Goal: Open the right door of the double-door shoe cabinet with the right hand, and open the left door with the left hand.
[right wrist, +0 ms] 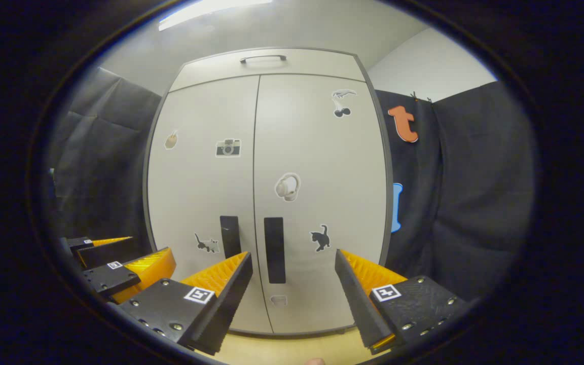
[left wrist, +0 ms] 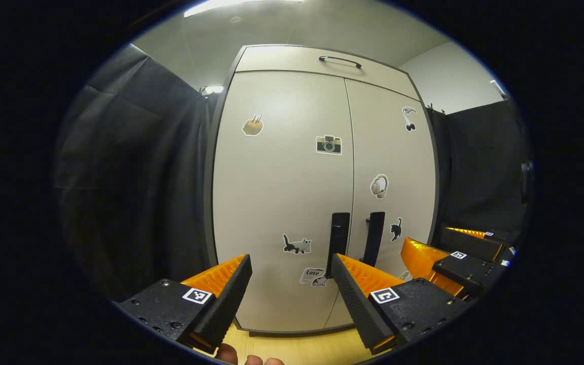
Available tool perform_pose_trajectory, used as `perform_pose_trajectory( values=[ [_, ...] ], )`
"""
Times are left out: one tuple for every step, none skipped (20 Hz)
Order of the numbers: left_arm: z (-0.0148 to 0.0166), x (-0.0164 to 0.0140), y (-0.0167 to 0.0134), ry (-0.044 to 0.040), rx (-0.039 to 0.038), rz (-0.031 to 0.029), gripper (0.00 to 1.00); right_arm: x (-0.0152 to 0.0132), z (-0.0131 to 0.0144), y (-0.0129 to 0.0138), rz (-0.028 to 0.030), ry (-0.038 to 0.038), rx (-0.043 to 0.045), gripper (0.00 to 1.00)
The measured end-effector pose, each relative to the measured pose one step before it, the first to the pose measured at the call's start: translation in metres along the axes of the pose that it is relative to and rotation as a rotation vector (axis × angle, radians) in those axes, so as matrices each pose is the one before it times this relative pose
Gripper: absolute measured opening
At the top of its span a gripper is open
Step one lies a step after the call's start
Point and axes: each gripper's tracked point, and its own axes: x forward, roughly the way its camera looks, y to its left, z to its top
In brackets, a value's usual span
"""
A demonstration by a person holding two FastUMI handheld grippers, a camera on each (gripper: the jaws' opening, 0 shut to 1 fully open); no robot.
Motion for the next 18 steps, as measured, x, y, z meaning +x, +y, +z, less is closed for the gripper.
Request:
perform_pose_trajectory(
  values=[
    [-0.00001, 0.00134, 0.00135, 0.00235, -0.01206, 0.00217, 0.98, 0.00085, 0.00063, 0.00192, 0.00301, -0.00174, -0.00353, 0.96],
    [-0.00106, 0.00169, 0.00069, 0.00433, -0.00826, 0.00242, 0.98, 0.00007, -0.00083, 0.0011, 0.00275, -0.00021, -0.00119, 0.96],
    [0.00024, 0.00105, 0.00061, 0.00254, -0.00259, 0.00183, 0.98, 0.00091, 0.00027, 0.00183, 0.0043, 0.00098, 0.00267, 0.96],
    [0.00101, 0.00086, 0.00026, -0.00232, 0.00065, 0.00102, 0.98, 0.00064, -0.00079, 0.00177, 0.00581, 0.00405, 0.00535, 0.97],
    [0.00034, -0.00037, -0.00058, -0.00235, 0.00163, -0.00119, 0.98, 0.00061, -0.00007, 0.00156, 0.00424, 0.00348, 0.00512, 0.96],
    [0.00061, 0.00001, -0.00097, -0.00072, -0.00021, -0.00249, 0.98, 0.00134, -0.00044, 0.00042, 0.00272, 0.0007, 0.00071, 0.96],
    [0.00025, 0.00021, -0.00116, 0.00123, -0.00102, -0.00208, 0.98, 0.00059, 0.00002, 0.00035, 0.0013, -0.00079, -0.00229, 0.97],
    [-0.00036, 0.00074, -0.001, 0.00141, -0.00122, -0.00031, 0.98, 0.00063, -0.00062, 0.00044, 0.00266, 0.00036, -0.00187, 0.96],
    [-0.00024, 0.00035, -0.00197, 0.00253, 0.00016, -0.00118, 0.98, 0.00025, 0.00016, 0.00036, 0.0035, -0.00135, 0.00088, 0.96],
    [0.00053, 0.00119, -0.00226, -0.00083, 0.0007, -0.00331, 0.98, 0.00073, 0.0013, 0.00039, 0.00078, -0.00395, 0.00259, 0.96],
    [0.0004, 0.00036, -0.0022, -0.00072, 0.00097, -0.00557, 0.98, 0.00123, 0.00125, -0.0005, -0.00128, -0.00306, 0.00421, 0.97],
    [0.00061, -0.0001, -0.00126, -0.00191, 0.00089, -0.00386, 0.98, 0.00104, 0.00057, -0.00014, 0.00044, 0.00065, 0.00708, 0.97],
    [0.00214, 0.00006, -0.0008, -0.00476, 0.00133, -0.00112, 0.98, 0.00156, -0.00039, 0.00076, 0.0054, 0.00617, 0.00962, 0.96],
    [0.00225, 0.00029, 0.00009, -0.00561, 0.00178, 0.00186, 0.98, 0.00114, -0.00003, -0.00029, 0.00342, 0.0049, 0.0095, 0.96],
    [0.00271, -0.00026, 0.00022, -0.00636, 0.00102, 0.00361, 0.98, 0.00159, 0.00121, -0.00042, 0.0005, -0.00054, 0.005, 0.97],
    [0.00243, -0.00008, -0.00048, -0.00697, -0.00114, 0.00301, 0.98, 0.00217, -0.00006, -0.00122, -0.00015, 0.0011, 0.00194, 0.97],
    [0.00226, 0.00006, -0.00011, -0.00446, -0.00029, 0.00333, 0.98, 0.00196, -0.00105, -0.0006, 0.00224, 0.00484, 0.00126, 0.96],
    [0.00109, -0.00032, 0.00141, -0.00402, -0.00286, 0.00715, 0.98, 0.00159, -0.00167, 0.00003, 0.00397, 0.00739, 0.00035, 0.96]
  ],
)
